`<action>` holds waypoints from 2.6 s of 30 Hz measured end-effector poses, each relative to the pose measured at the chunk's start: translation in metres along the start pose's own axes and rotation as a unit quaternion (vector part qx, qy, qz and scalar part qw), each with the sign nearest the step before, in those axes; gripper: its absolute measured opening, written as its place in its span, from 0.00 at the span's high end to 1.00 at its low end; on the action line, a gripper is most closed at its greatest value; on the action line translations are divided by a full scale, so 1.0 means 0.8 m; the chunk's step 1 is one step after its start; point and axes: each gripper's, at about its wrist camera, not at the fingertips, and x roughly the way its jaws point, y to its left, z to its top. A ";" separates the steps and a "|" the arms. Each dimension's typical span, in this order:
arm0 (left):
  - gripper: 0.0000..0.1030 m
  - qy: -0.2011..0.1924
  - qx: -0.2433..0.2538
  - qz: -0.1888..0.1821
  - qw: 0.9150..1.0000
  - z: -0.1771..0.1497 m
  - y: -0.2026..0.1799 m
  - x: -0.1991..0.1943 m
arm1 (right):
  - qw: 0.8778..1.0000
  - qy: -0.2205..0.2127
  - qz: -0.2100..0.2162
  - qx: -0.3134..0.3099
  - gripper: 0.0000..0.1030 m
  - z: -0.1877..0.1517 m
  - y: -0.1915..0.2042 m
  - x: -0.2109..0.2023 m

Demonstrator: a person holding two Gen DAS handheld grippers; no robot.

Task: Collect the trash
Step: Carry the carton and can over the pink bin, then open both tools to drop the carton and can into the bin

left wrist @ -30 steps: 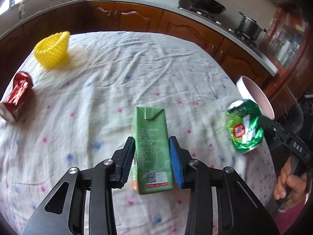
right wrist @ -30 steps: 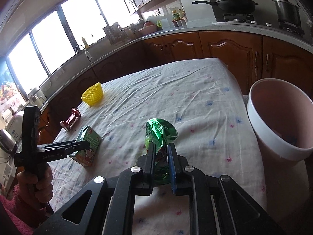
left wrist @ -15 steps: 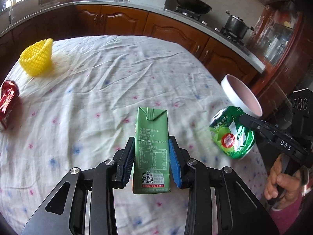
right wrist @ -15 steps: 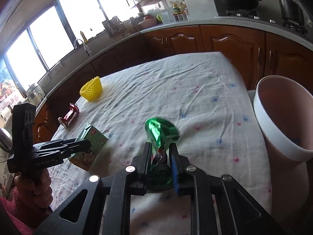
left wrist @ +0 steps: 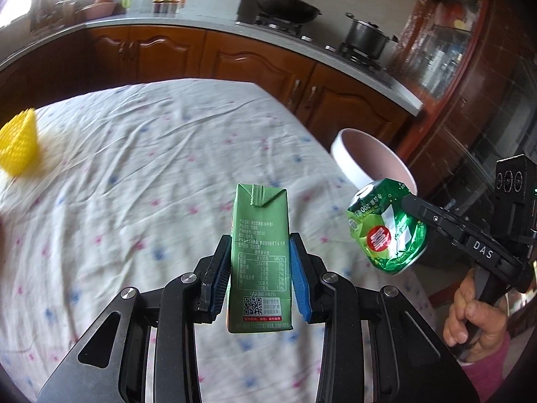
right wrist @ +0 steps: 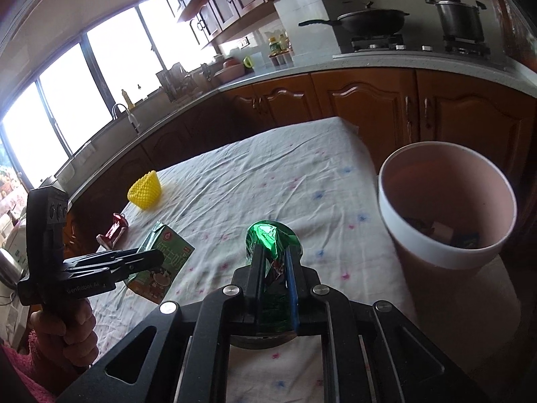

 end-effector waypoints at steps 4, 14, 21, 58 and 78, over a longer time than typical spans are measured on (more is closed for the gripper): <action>0.69 -0.003 0.016 -0.011 1.000 0.013 -0.021 0.007 | 1.000 -0.012 -0.012 0.010 0.89 0.004 -0.017 -0.013; 0.69 -0.008 0.048 -0.038 0.998 0.044 -0.070 0.026 | 0.997 -0.046 -0.049 0.039 0.89 0.018 -0.064 -0.049; 0.69 -0.011 0.068 -0.051 0.996 0.065 -0.099 0.040 | 0.994 -0.063 -0.070 0.052 0.89 0.030 -0.091 -0.065; 0.69 0.086 0.153 -0.077 0.982 0.170 -0.251 0.231 | 0.984 -0.056 -0.141 0.092 0.89 0.096 -0.219 -0.032; 0.48 0.097 0.147 -0.060 0.983 0.160 -0.245 0.252 | 0.983 -0.044 -0.129 0.120 0.78 0.090 -0.244 -0.018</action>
